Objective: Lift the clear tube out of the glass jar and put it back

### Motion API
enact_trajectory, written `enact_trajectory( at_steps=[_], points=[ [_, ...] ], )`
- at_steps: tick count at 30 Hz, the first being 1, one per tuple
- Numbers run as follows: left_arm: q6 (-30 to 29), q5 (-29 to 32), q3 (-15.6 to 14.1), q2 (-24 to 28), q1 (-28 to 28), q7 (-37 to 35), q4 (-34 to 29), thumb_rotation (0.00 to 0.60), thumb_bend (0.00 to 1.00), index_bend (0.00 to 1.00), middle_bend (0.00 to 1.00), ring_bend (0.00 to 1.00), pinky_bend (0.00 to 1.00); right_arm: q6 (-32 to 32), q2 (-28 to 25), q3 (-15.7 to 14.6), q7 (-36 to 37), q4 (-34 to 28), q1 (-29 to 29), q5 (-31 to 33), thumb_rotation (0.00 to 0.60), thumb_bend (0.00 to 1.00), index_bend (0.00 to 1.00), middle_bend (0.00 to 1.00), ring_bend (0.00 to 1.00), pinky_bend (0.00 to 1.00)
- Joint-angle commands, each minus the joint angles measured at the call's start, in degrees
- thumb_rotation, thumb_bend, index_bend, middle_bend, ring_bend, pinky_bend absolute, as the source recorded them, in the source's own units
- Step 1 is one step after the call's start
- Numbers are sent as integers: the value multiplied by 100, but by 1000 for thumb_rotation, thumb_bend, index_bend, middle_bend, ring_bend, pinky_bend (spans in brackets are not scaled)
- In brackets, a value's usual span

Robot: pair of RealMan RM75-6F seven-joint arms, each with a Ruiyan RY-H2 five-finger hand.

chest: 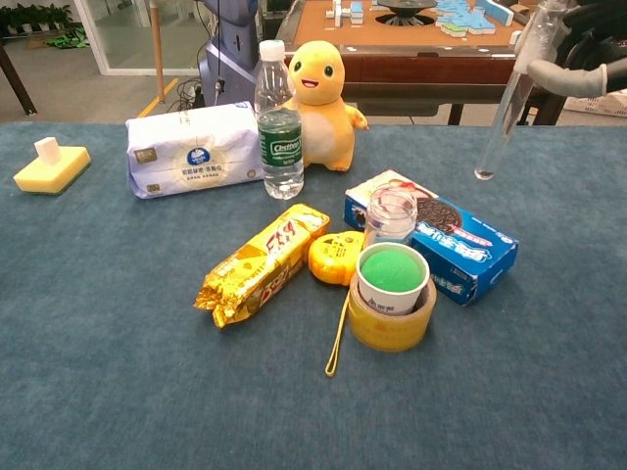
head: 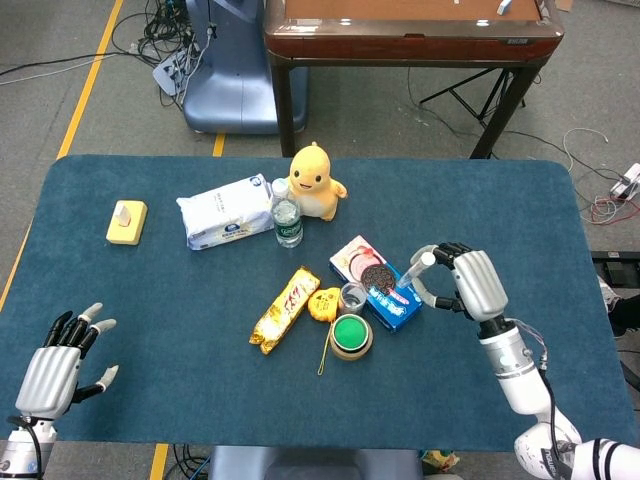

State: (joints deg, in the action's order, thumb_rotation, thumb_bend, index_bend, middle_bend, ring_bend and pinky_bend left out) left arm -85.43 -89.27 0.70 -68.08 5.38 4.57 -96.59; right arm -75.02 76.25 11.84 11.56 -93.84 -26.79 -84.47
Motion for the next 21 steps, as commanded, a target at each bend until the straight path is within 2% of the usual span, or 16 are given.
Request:
enact_trajectory(
  at_steps=[1,3,5,10,21],
  points=[
    [-6,1,-2,3,-4,-7,4,600,286,234,89,141,36,409,-196,10,1603,-537,-43,154,600,604,687,573,465,452],
    [-15,0,-8,6,-12,-17,10,600,287,234,89,141,36,595,-319,21,2136,-740,-78,183,600,602,687,573,465,452],
    [-31,0,-9,6,-22,-34,24,600,286,234,89,141,36,675,-400,60,2288,-748,-119,190,600,600,687,573,465,452],
    [-44,26,-10,6,-40,-74,61,600,286,234,89,141,36,407,-97,139,1237,-436,-175,191,600,600,687,575,465,452],
    [-25,59,-12,-32,-45,-158,160,600,286,234,89,141,36,718,165,229,482,-379,-425,559,600,600,687,575,466,452]
  ],
)
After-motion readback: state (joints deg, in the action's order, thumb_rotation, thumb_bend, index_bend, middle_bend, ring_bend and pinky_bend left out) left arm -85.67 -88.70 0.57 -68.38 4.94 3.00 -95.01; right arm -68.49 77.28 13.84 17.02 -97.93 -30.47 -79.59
